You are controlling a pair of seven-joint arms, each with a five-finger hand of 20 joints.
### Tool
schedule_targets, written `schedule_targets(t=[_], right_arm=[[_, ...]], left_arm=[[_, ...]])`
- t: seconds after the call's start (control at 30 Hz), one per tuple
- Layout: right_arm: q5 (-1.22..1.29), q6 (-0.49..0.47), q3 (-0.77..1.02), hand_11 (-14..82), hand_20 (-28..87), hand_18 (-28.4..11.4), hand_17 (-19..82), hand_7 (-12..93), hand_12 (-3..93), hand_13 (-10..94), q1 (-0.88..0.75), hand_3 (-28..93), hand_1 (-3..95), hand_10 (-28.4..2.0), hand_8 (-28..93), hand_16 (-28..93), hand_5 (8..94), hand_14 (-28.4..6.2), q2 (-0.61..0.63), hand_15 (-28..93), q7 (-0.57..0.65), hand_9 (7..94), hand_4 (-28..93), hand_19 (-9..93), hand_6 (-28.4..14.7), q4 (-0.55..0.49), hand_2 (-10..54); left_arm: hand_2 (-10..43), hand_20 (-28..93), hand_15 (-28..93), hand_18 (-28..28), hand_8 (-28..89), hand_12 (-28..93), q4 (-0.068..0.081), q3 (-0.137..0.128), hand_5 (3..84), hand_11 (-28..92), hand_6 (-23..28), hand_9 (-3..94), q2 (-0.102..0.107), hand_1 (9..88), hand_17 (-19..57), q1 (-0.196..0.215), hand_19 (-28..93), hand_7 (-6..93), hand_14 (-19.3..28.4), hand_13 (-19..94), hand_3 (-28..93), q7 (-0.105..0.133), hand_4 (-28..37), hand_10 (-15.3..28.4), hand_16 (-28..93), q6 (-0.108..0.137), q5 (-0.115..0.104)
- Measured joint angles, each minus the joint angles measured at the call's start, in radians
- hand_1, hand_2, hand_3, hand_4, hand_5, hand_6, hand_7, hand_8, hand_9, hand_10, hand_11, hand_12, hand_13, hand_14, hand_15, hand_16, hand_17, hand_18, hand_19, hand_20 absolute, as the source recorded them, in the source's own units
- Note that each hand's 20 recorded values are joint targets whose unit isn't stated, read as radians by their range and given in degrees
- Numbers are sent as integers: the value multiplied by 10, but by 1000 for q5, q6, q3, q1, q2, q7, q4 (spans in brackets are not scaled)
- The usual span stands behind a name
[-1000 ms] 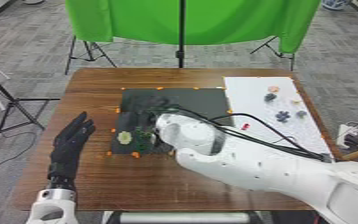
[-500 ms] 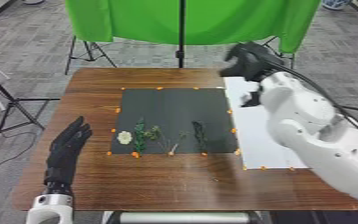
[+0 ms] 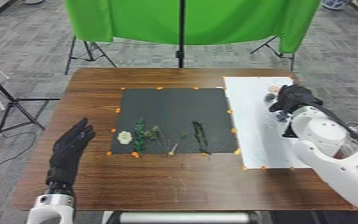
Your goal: Arrange flowers
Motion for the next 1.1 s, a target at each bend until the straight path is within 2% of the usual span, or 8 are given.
schedule_targets(t=[0.33,0.43,0.47,0.57,0.63,0.8,0.97,1.1], right_arm=[[-27,-34,66,215,615,-129,608,146,247,816,-88,646,368,-172,-73,337,570,-72,-2,672,23,675,-137,932,-12,7,-95],[-21,-40,82,252,611,-124,620,158,253,827,-115,652,402,-163,-73,332,587,-64,-5,675,31,717,-147,932,-15,10,-95],[-16,-39,85,270,613,-121,628,174,253,842,-121,650,428,-152,-75,330,623,-59,-6,674,32,747,-154,932,-16,11,-95],[5,8,88,261,620,-116,648,192,316,864,-124,599,504,-121,83,331,692,-48,-8,667,32,818,-167,932,-19,14,-95],[16,69,80,243,619,-111,665,221,367,883,-124,558,561,-100,142,332,742,-39,-8,657,26,867,-162,932,-13,23,-95],[17,201,29,263,623,-111,676,250,364,910,-119,561,596,-91,155,332,793,-29,-6,640,-9,902,-169,932,-5,38,-95],[10,225,-23,263,626,-111,678,249,362,913,-89,565,599,-93,152,336,801,-26,10,637,-43,904,-175,932,-5,8,-95],[10,240,-128,263,628,-109,678,249,363,913,16,568,597,-94,153,341,802,-25,22,636,-59,903,-176,932,-4,-50,-95]], left_arm=[[-82,177,203,140,-35,133,-1,-7,360,138,79,334,-4,309,16,0,121,38,177,254,610,-29,-173,133,2,-38,10],[-81,177,203,141,-34,133,-2,-9,359,138,79,334,-4,309,16,0,122,37,178,254,610,-35,-174,134,2,-42,10],[-81,177,203,141,-34,133,-2,-9,359,138,79,335,-4,309,16,0,122,37,178,254,610,-36,-174,134,1,-43,11],[-81,177,204,141,-34,133,-2,-10,359,138,79,335,-4,309,16,0,121,36,178,254,609,-39,-175,134,2,-45,11],[-80,177,204,141,-33,132,-3,-10,360,138,79,335,-4,309,16,0,122,37,178,254,609,-41,-175,134,1,-48,11],[-79,176,205,140,-34,132,-3,-10,361,138,79,335,-4,308,17,1,121,37,178,254,610,-42,-174,134,1,-54,12],[-76,176,205,140,-34,132,-4,-11,364,138,79,336,-5,307,17,3,119,37,178,255,611,-42,-176,134,1,-55,12],[-74,176,204,140,-34,132,-4,-11,365,138,79,337,-5,305,16,5,119,36,178,255,612,-41,-178,134,1,-58,12]])
